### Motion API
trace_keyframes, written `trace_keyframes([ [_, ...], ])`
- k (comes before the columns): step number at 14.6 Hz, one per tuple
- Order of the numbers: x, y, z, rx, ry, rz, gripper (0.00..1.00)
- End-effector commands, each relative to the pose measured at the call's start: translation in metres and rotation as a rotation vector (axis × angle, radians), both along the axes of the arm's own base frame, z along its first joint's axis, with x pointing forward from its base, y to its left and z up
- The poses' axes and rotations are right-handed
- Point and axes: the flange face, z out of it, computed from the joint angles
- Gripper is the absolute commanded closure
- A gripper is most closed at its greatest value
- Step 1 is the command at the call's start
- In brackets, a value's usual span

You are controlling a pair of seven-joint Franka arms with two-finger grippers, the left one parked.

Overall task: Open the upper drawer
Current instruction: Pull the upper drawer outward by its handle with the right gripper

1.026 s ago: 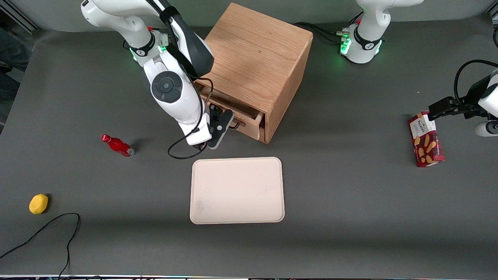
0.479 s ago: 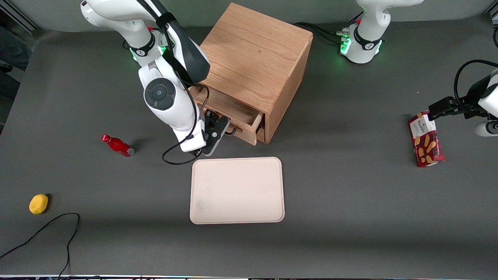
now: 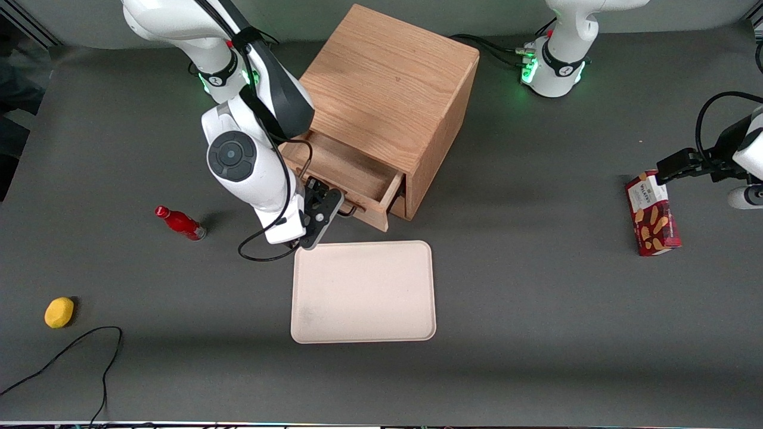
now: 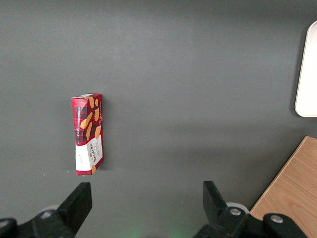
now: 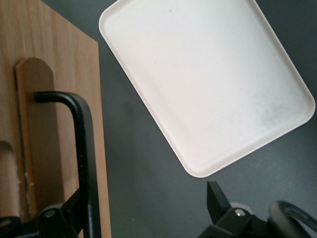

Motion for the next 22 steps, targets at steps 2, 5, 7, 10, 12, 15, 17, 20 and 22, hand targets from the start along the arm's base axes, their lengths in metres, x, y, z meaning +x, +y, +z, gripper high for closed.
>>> trace_keyframes([
  [2, 0.014, -0.004, 0.003, -0.008, -0.001, 0.033, 0.00],
  [5, 0.018, -0.006, -0.003, -0.012, 0.002, 0.054, 0.00],
  [7, 0.025, -0.012, -0.003, -0.009, -0.004, 0.053, 0.00],
  [10, 0.033, -0.016, -0.006, -0.006, -0.006, 0.037, 0.00],
  [12, 0.035, -0.015, -0.008, -0.004, -0.002, 0.026, 0.00],
  [15, 0.042, -0.025, -0.005, -0.001, -0.007, -0.010, 0.00],
  [17, 0.046, -0.032, -0.005, 0.000, -0.009, -0.018, 0.00],
  [20, 0.050, -0.037, -0.009, -0.004, -0.006, -0.025, 0.00],
  [22, 0.053, -0.039, -0.007, -0.002, -0.011, -0.029, 0.00],
])
